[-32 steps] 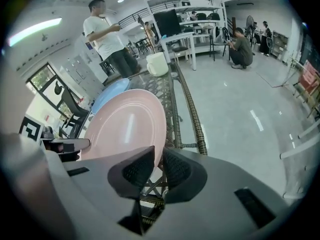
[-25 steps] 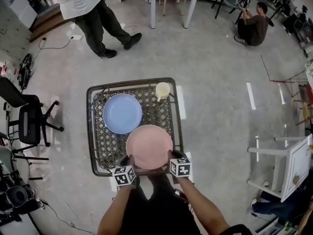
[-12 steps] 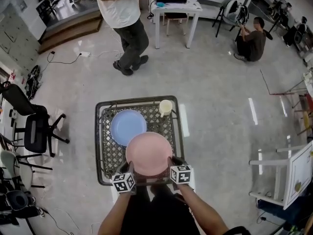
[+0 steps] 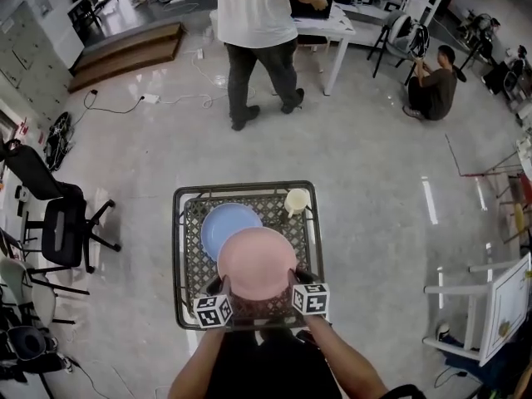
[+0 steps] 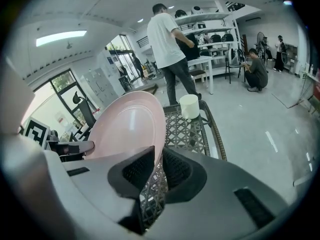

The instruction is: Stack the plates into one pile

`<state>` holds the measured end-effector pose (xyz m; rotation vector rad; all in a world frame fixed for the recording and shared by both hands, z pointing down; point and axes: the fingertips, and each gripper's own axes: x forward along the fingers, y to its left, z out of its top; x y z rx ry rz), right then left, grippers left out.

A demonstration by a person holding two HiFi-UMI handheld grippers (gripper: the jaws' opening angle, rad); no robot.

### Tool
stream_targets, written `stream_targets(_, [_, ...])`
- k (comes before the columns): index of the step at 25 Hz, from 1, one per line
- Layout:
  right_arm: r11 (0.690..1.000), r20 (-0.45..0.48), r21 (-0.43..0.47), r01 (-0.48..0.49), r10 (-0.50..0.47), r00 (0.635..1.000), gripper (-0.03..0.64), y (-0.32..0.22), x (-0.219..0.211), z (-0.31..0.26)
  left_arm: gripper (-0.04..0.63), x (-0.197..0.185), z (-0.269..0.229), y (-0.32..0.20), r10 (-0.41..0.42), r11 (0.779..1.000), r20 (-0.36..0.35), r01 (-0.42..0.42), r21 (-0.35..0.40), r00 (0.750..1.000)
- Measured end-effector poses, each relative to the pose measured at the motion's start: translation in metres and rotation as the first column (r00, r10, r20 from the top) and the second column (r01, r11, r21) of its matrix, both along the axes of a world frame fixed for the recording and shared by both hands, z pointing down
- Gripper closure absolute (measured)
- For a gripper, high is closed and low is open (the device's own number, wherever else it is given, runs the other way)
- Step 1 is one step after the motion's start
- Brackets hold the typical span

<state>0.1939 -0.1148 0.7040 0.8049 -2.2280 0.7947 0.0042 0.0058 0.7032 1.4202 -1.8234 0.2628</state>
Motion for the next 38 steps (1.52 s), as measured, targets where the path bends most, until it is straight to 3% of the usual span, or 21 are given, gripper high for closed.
stream_targets(13, [1.0, -0.048, -0.029, -0.007, 0.006, 0.999, 0.569, -0.026, -0.098, 0.019, 0.531, -0.098, 0.018, -0.026, 0.009, 0.999, -0.023, -0.009, -0.038, 1.0])
stream_targets(19, [0.999, -0.077, -0.047, -0.014, 0.011, 0.997, 0.569, -0.037, -0.126, 0.038, 0.531, -0.126, 0.04, -0.037, 0.008, 0.998, -0.037, -0.01, -0.062, 0.999])
stream_targets(38, [0.99, -0.203, -0.14, -0.016, -0.013, 0.979, 0.569, -0.053, -0.148, 0.095, 0.529, -0.147, 0.104, -0.051, -0.007, 0.979, -0.123, -0.019, -0.201, 0.992])
